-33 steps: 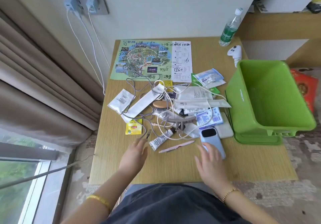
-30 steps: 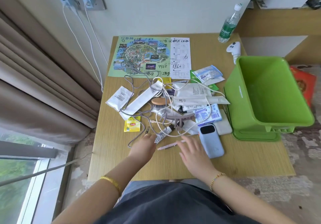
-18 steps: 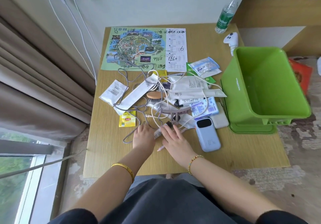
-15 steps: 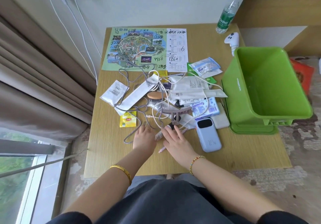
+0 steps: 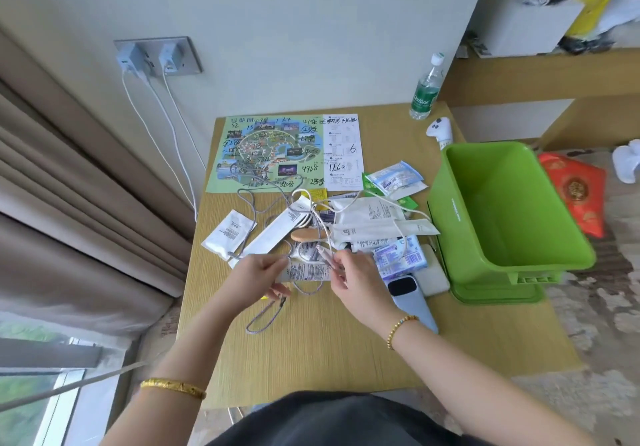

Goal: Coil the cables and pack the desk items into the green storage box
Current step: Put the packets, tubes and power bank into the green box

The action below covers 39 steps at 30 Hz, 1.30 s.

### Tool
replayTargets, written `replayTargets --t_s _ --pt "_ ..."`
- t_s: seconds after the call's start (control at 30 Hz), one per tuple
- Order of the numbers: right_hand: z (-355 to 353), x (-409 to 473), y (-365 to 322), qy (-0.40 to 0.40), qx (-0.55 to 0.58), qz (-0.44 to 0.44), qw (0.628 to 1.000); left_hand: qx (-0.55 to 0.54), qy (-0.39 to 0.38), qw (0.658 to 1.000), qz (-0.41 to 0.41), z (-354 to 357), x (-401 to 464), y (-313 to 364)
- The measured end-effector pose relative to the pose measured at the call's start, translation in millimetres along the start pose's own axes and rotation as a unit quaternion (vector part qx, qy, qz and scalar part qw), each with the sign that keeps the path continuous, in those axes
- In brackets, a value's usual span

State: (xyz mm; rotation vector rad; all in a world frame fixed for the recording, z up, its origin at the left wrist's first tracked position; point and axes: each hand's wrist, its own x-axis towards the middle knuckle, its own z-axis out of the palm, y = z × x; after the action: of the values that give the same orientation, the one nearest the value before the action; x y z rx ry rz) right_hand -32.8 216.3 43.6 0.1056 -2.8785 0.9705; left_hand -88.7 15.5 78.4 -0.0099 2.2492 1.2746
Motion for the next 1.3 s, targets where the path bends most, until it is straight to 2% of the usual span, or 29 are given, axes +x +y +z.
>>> replayTargets --t_s 0.13,0.27,0.37,0.43,0.53,0.63,0.7,0.8,0.87,0.97,1.03,1.1,1.23,1.3 --pt "-31.2 31.5 -10.8 0.038 0.151 0.1 0.983 -0.04 0.065 0.996 0.049 -20.3 14.5 44.1" --pt "-67.4 56.3 -8.2 0.108 0.235 0.151 0.954 -0.194 0.117 0.97 0.085 -12.7 35.3 89.5" --pt "-98.2 70.0 1.5 0.16 0.314 0.162 0.922 -0.286 0.108 0.95 0.066 8.5 53.7 120.5" --pt "-120.9 74.7 13.6 0.207 0.325 0.173 0.906 -0.31 0.076 0.946 0.055 27.7 64.6 145.5" --pt "-159.9 75.6 45.2 0.266 0.273 0.214 0.899 -0.358 0.011 0.933 0.027 65.8 78.1 188.5" --pt "-199.7 70.5 88.3 0.305 0.201 0.261 0.894 -0.316 -0.029 0.948 -0.001 114.4 92.0 224.6" --pt "-219.3 65.3 119.2 0.273 0.138 0.302 0.903 -0.225 -0.031 0.974 0.002 148.5 101.7 239.1" --pt "-229.9 63.6 160.9 0.112 0.033 0.373 0.921 -0.115 -0.043 0.992 -0.001 194.7 111.4 249.1" --pt "-226.6 62.8 179.9 0.001 -0.006 0.416 0.909 -0.063 -0.051 0.997 -0.002 221.5 113.0 248.9" --pt "-219.0 59.1 202.7 -0.107 -0.002 0.445 0.889 0.117 -0.055 0.99 0.061 254.2 111.1 245.2" --pt "-215.4 59.5 215.7 -0.131 0.032 0.432 0.892 0.232 -0.064 0.965 0.1 270.1 109.0 244.3" --pt "-211.7 61.5 225.6 -0.125 0.076 0.423 0.894 0.287 -0.08 0.949 0.107 280.8 109.7 244.6" --pt "-204.5 62.9 233.3 -0.148 0.155 0.439 0.872 0.333 -0.121 0.928 0.113 284.9 115.7 246.3" --pt "-201.5 62.7 232.3 -0.161 0.172 0.447 0.863 0.306 -0.114 0.936 0.133 277.3 116.7 247.3"
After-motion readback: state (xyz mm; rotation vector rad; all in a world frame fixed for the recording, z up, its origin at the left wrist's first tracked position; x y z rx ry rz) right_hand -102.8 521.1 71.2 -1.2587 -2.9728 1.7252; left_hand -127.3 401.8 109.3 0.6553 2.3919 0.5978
